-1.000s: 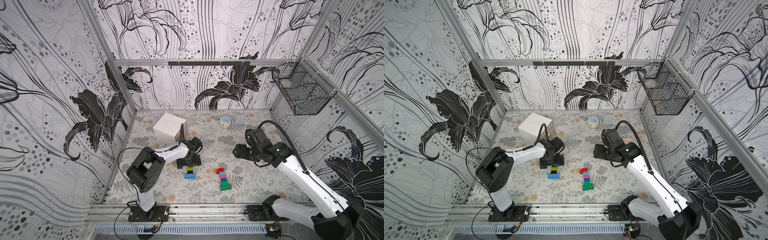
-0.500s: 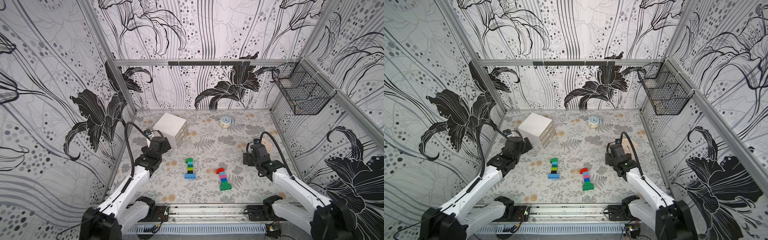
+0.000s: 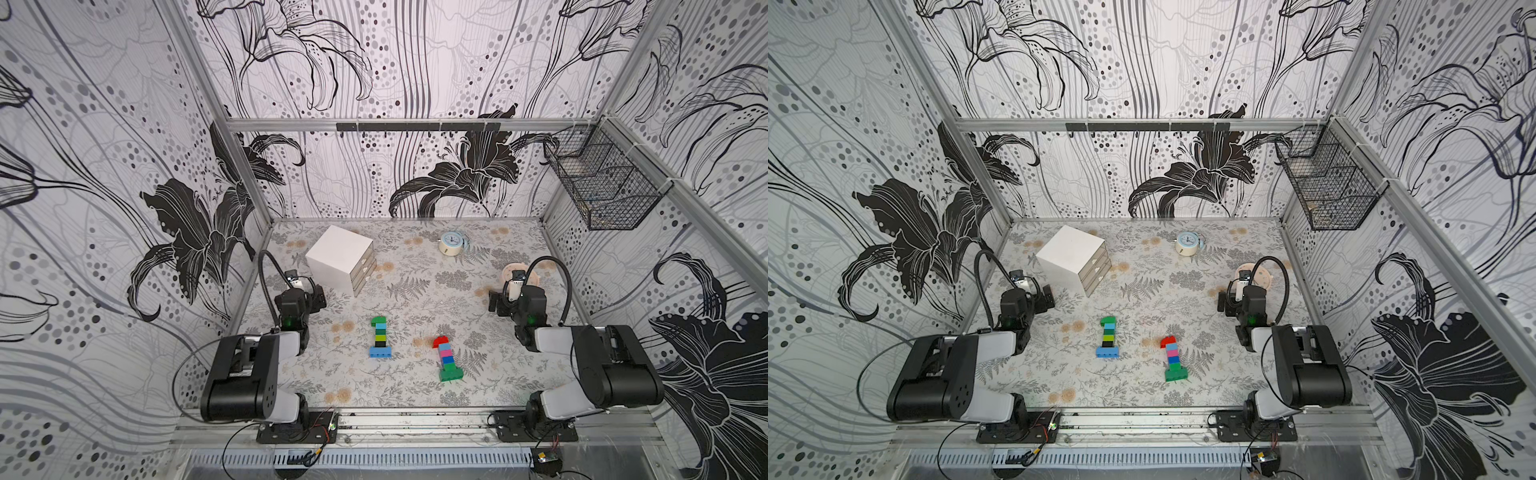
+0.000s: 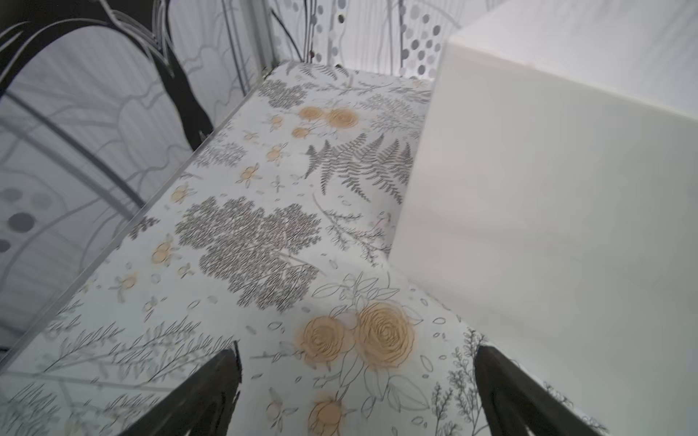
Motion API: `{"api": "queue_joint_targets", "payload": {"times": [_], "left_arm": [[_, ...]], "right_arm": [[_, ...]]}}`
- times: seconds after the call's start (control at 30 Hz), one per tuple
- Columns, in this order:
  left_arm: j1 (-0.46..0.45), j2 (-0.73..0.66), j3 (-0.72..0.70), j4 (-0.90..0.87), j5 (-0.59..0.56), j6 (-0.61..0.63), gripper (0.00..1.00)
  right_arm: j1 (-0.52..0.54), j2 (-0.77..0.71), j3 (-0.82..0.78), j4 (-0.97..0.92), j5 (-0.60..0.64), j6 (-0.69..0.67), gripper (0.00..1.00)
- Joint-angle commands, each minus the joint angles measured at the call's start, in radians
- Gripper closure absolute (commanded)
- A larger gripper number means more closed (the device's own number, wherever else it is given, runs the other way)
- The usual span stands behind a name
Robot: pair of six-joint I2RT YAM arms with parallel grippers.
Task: Assemble the number 1 with lego
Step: Reset both arms
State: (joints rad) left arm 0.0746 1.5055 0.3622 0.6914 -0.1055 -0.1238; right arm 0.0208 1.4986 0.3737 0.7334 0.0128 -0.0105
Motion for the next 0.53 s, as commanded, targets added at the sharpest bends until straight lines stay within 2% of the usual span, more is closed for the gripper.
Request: {"api": "queue_joint_targets", "payload": {"times": [0.0, 0.1, 0.5], "left_arm": [[0.019, 0.023, -0.002, 0.221, 0.055, 0.025, 0.00], [0.017, 0.016, -0.017, 0.236, -0.004, 0.013, 0.00], [0.010, 0.027, -0.010, 0.238, 0.000, 0.018, 0.01]], "right_arm": [[-0.002, 0.003, -0.008, 0.115, -0.038, -0.030, 0.00], [-0.002, 0.001, -0.002, 0.103, -0.043, -0.031, 0.00], [-0.002, 0.002, 0.003, 0.096, -0.042, -0.031, 0.00]]}}
